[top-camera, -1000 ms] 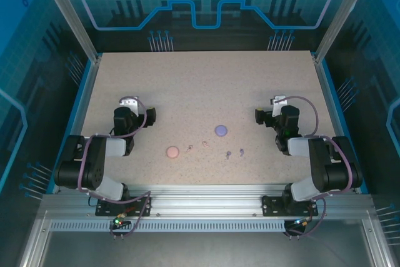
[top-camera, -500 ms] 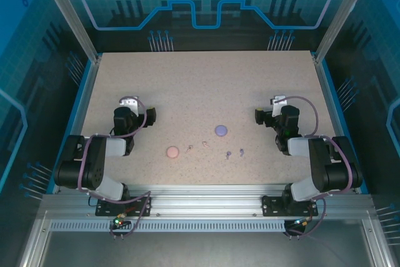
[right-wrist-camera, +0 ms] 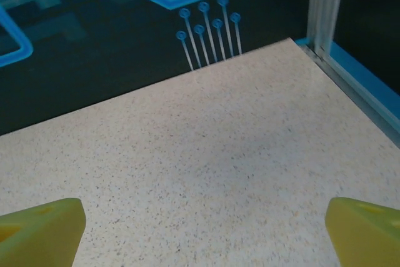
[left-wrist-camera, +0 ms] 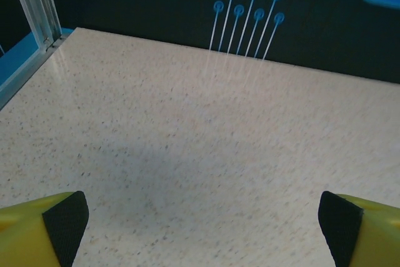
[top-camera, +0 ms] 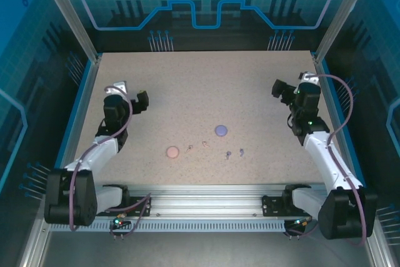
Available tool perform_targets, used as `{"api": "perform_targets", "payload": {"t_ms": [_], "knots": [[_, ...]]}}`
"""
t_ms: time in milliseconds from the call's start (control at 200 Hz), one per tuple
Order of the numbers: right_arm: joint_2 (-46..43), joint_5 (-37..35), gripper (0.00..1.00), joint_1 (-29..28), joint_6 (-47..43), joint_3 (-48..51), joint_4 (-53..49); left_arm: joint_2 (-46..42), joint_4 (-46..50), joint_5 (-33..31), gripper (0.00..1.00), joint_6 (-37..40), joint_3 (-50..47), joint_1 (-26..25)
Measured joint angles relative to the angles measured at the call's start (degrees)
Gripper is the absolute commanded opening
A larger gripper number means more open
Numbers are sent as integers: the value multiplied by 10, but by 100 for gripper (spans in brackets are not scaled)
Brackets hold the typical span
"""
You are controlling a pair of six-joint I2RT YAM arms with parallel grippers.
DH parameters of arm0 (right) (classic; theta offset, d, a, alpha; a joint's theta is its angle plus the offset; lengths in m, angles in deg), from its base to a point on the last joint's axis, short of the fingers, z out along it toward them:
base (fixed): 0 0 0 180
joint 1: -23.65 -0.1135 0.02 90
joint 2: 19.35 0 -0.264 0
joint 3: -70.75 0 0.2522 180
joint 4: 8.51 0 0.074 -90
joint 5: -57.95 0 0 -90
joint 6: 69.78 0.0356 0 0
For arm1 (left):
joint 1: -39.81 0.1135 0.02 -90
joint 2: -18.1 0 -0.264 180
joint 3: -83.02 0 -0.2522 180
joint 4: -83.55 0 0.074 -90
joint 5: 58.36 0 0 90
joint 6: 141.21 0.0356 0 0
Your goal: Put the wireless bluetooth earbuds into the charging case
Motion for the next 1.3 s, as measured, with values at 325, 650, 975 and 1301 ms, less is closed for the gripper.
{"api": "perform_targets", "payload": {"t_ms": [325, 650, 975, 1301], "knots": [[68, 121, 87, -49, 44, -71, -259, -33, 219, 63, 99, -162, 151, -74], [209, 144, 82, -229, 74, -195, -404, -6, 300, 97, 99, -264, 148, -157], [406, 139, 80, -315, 120, -320, -469, 21, 321, 135, 99, -308, 148, -162], [513, 109, 79, -361, 183, -401, -512, 25, 315, 143, 99, -327, 130, -162]]}}
